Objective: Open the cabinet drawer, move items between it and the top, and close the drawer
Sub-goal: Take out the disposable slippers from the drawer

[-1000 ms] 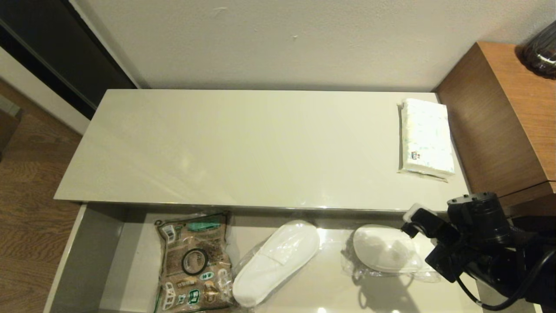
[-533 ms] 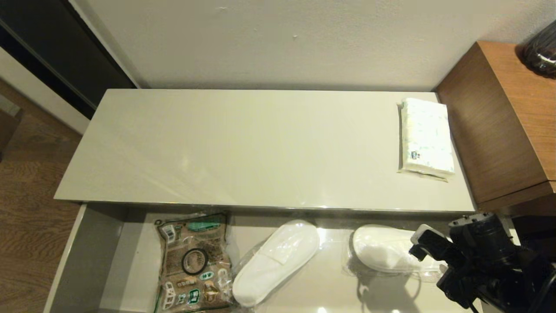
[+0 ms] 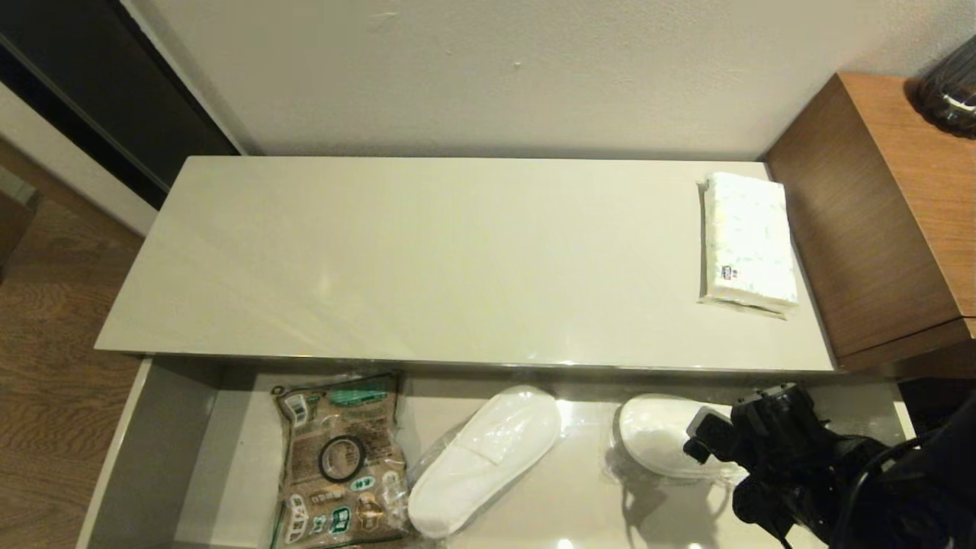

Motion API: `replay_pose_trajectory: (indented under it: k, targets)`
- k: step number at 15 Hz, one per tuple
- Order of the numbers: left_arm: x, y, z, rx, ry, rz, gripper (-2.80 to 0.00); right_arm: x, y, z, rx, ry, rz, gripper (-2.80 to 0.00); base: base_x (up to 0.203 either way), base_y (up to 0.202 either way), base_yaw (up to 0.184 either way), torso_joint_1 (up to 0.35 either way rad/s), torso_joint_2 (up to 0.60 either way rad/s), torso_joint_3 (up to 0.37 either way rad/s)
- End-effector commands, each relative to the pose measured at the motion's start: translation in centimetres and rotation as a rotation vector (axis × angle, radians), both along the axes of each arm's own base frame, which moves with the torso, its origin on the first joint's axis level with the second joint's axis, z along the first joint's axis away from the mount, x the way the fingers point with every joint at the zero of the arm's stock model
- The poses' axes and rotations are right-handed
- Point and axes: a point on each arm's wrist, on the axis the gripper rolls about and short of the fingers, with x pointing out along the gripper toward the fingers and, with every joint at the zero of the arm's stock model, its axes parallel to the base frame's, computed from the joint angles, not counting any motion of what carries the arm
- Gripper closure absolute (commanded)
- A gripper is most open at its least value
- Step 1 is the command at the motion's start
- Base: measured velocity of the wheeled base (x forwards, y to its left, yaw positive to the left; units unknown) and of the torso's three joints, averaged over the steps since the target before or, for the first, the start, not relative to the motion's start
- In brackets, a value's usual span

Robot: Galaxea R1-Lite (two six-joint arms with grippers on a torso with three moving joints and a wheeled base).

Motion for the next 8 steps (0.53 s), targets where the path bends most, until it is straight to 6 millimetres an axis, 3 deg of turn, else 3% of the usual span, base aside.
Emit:
replay_pose_trajectory:
  k: [1, 8]
  targets:
    - [0.0, 0.0, 0.0, 0.000, 0.002, 0.000, 0.00, 2.2, 0.8, -3.0, -0.034, 0.007, -0.011, -2.80, 0.000, 0.000, 0.000, 0.000, 0.00, 0.000]
    - [0.0, 0.0, 0.0, 0.000, 0.002, 0.000, 0.00, 5.4, 1.2, -6.6, -0.069, -0.016, 0.010, -2.80, 0.000, 0.000, 0.000, 0.000, 0.00, 0.000]
